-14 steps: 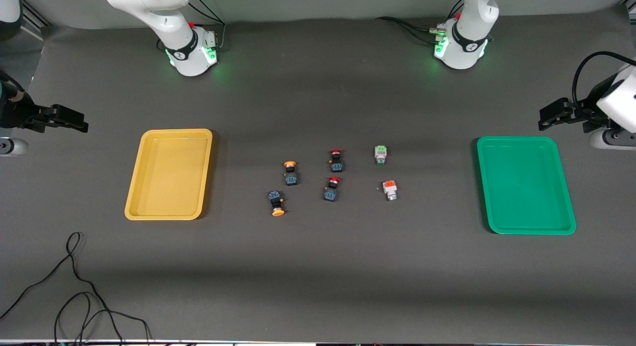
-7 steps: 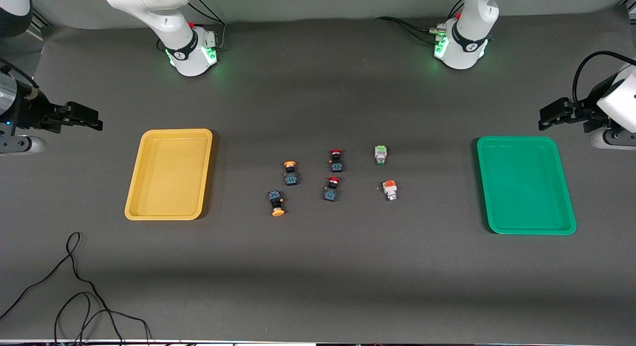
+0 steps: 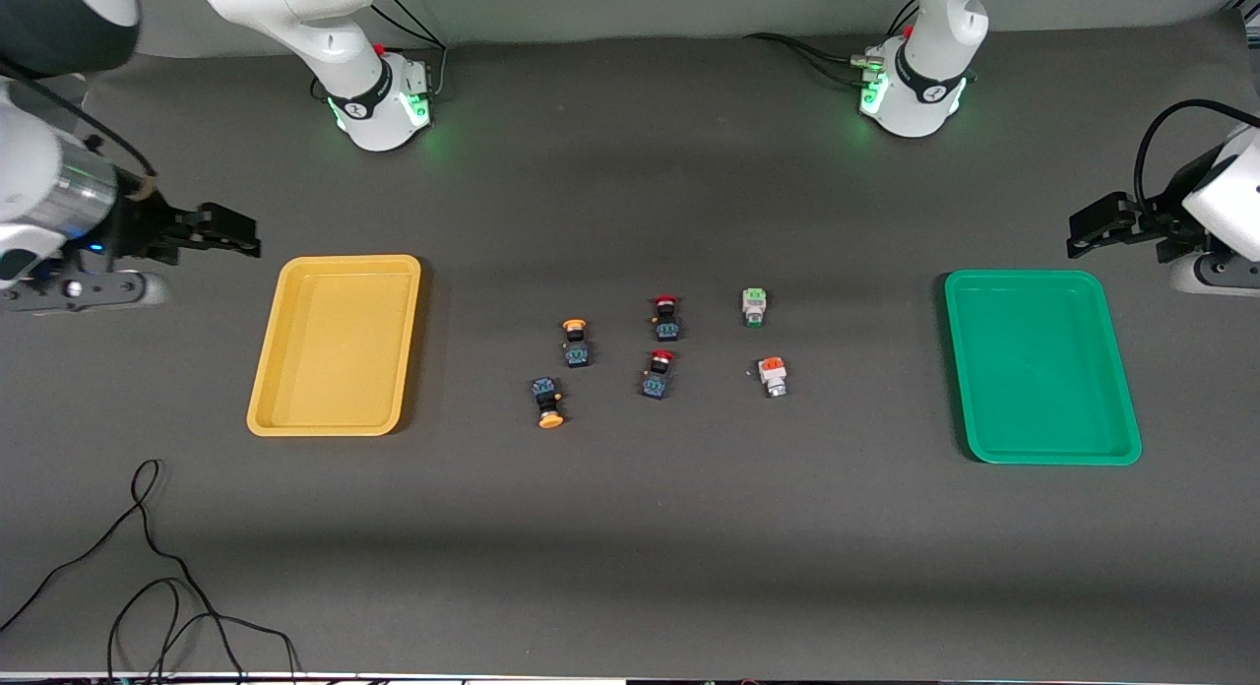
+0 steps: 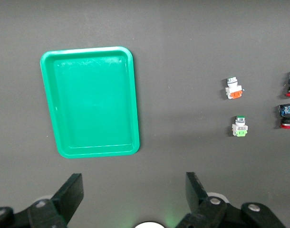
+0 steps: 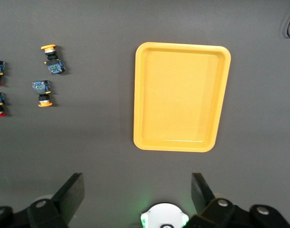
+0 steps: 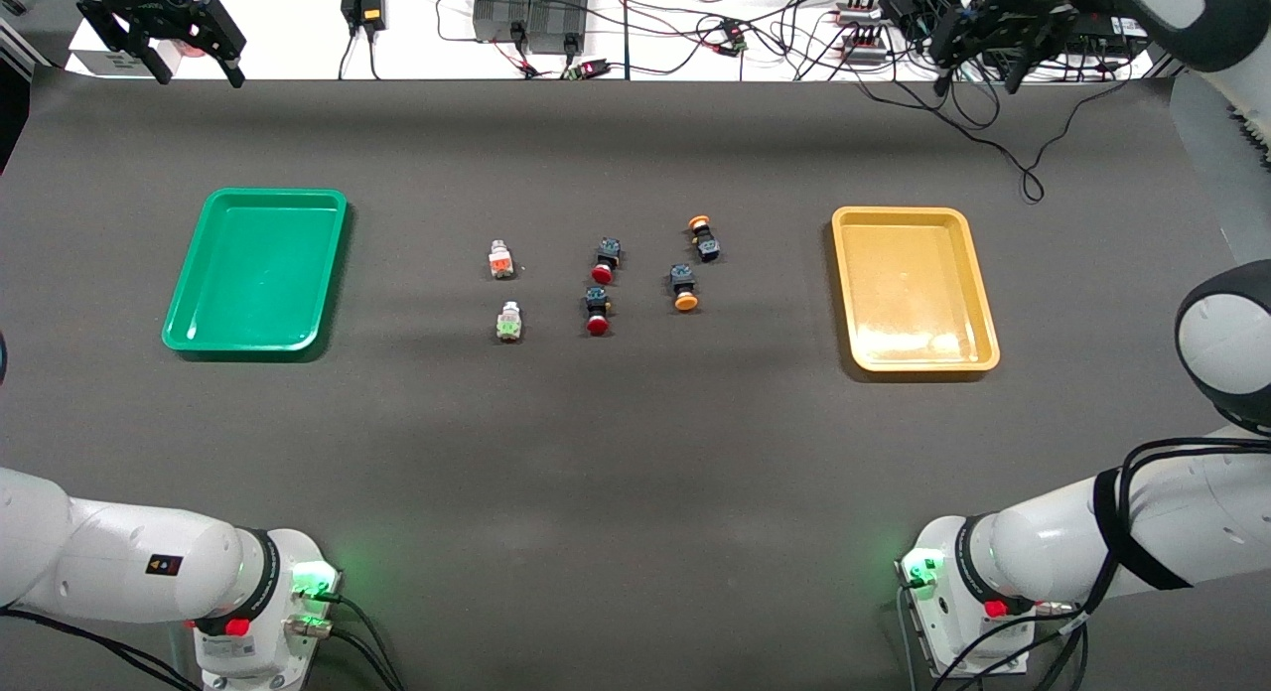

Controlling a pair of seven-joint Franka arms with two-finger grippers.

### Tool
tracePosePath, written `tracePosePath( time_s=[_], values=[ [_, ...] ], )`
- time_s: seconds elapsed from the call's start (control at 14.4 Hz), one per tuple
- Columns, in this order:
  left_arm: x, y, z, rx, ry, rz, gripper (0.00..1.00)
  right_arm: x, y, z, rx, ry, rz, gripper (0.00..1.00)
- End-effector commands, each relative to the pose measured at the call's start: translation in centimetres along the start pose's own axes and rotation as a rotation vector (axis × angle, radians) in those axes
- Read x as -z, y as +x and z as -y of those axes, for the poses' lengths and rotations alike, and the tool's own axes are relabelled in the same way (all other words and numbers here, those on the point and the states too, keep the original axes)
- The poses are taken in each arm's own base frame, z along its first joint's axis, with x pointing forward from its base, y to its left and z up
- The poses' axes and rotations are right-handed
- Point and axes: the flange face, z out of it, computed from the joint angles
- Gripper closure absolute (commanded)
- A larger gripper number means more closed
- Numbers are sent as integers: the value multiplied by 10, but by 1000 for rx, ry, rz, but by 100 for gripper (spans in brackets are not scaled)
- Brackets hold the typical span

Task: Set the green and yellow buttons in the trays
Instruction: 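Move the right gripper over the yellow tray toward the yellow-capped buttons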

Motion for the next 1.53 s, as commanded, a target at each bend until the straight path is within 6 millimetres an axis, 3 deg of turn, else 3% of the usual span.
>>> tracePosePath(
  time_s=[0.0, 0.14, 0.49, 0.97, 1.18, 1.46],
  values=[
    [4, 2, -5, -21, 8, -8, 4, -5, 12, 27, -81, 28, -6, 0],
    [4, 2, -4, -19, 4, -9, 4, -13, 16, 50, -69, 22, -9, 0],
    [4, 4, -7, -24, 8, -20, 4, -31, 29, 87, -124, 25, -35, 0],
    [7, 3, -5, -12, 9, -25, 3, -73, 50, 145, -162, 23, -54, 0],
    [7, 3, -4, -10, 9, -25, 1, -102, 64, 170, -135, 24, -63, 0],
    [5, 3, -6, -12, 11, -22, 1, -160, 87, 200, -106, 18, -62, 0]
  ],
)
